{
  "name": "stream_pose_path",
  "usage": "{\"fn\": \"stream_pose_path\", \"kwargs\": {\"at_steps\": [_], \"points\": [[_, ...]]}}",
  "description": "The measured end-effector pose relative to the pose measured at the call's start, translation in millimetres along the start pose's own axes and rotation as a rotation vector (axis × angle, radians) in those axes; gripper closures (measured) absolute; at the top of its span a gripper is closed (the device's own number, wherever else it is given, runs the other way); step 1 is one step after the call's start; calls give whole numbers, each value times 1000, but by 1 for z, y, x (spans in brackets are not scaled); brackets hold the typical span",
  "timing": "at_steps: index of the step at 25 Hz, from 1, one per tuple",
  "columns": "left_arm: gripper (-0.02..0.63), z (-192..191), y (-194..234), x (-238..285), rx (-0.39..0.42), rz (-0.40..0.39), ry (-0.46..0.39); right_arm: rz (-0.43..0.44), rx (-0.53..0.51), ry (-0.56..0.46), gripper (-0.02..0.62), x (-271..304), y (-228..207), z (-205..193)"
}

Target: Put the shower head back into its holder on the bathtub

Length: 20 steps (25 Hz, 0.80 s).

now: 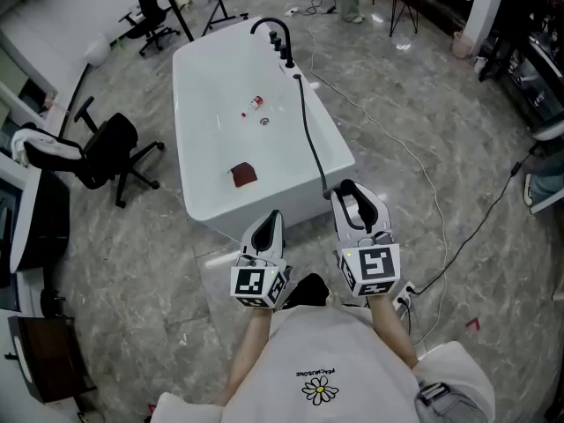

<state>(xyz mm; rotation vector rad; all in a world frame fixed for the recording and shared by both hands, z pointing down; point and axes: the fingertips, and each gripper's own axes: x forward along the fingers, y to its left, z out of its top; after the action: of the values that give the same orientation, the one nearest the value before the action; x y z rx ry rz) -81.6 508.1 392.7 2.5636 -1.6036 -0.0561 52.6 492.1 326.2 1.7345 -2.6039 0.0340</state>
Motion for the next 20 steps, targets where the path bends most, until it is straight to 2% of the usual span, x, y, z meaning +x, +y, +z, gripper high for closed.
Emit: {"fn": "stream_pose_path", "kwargs": {"at_steps": [4,8,13,18,20], "points": [[606,-6,19,2,-69,24,8,39,-8,-1,465,21,9,10],[606,-25,23,24,-75,-5,29,50,-26,18,465,45,5,2],[606,-45,46,96,-130,-56,61,65,-36,55,466,102,-13,-14],[606,-17,83,182,-112,-81,12,44,-91,88,465,185,-45,-7],[606,-13,110,212,-136,-64,9,43,-100,98,466,223,-55,1]]}}
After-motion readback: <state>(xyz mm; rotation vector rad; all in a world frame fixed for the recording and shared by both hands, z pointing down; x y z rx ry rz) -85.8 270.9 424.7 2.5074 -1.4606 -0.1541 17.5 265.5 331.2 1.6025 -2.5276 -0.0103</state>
